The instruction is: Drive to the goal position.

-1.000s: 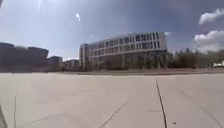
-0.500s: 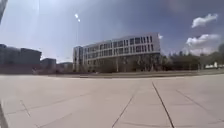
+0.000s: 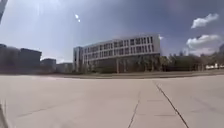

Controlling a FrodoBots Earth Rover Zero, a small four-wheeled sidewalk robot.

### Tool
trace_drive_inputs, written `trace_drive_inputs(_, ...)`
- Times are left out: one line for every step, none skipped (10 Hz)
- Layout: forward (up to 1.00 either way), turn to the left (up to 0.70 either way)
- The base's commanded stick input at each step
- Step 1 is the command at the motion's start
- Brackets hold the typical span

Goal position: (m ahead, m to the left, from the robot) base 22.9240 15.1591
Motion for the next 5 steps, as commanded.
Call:
trace_drive_inputs(1.0, 0.44)
trace_drive_inputs(1.0, 0.44)
trace_drive_inputs(1.0, 0.22)
trace_drive_inputs(1.0, 0.04)
trace_drive_inputs(1.0, 0.04)
